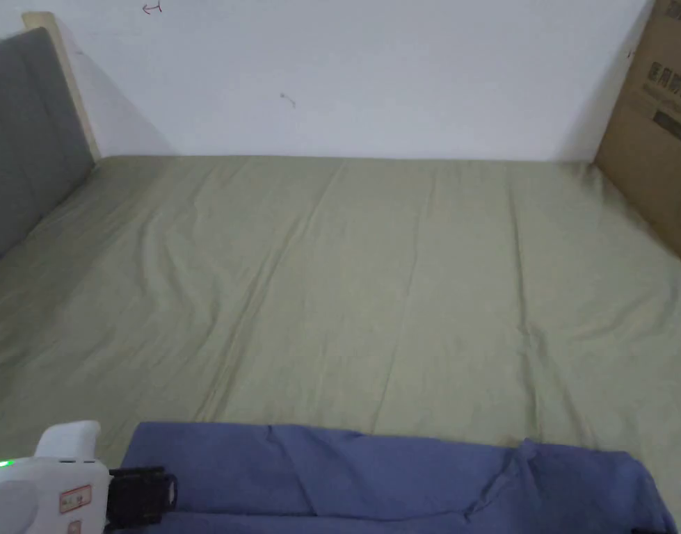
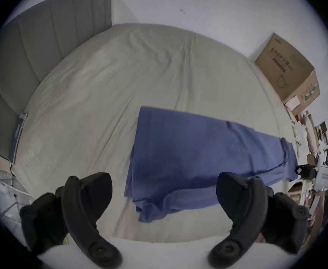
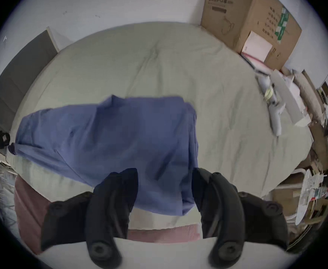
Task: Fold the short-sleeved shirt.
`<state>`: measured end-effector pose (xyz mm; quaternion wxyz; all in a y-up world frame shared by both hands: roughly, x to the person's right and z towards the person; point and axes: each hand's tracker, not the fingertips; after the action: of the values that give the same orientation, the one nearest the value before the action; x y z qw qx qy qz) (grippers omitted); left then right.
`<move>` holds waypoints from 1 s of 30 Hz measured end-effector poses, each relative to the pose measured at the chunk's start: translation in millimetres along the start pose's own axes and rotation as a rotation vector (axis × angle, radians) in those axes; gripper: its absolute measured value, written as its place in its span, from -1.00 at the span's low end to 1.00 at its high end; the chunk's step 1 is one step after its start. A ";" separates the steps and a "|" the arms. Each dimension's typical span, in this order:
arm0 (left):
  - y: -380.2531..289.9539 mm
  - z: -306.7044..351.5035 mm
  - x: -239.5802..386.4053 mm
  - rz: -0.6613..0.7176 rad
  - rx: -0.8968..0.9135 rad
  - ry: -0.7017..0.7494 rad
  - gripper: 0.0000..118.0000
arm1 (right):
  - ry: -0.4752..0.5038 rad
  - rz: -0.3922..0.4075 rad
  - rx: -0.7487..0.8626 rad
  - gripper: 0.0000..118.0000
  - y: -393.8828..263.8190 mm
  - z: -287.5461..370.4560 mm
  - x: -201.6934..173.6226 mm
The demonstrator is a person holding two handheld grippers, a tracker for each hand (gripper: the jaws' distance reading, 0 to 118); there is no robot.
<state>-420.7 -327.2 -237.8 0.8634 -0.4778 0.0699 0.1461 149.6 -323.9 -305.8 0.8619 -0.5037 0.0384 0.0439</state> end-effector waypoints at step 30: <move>-18.4 -52.9 -49.4 0.362 -0.044 -0.091 -0.79 | 0.226 0.007 0.062 -0.99 19.5 -28.5 -143.1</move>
<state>-460.6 -390.3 -238.4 0.8146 -0.4691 0.1126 0.3220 4.6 -344.5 -320.8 0.8670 -0.4785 0.1387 -0.0114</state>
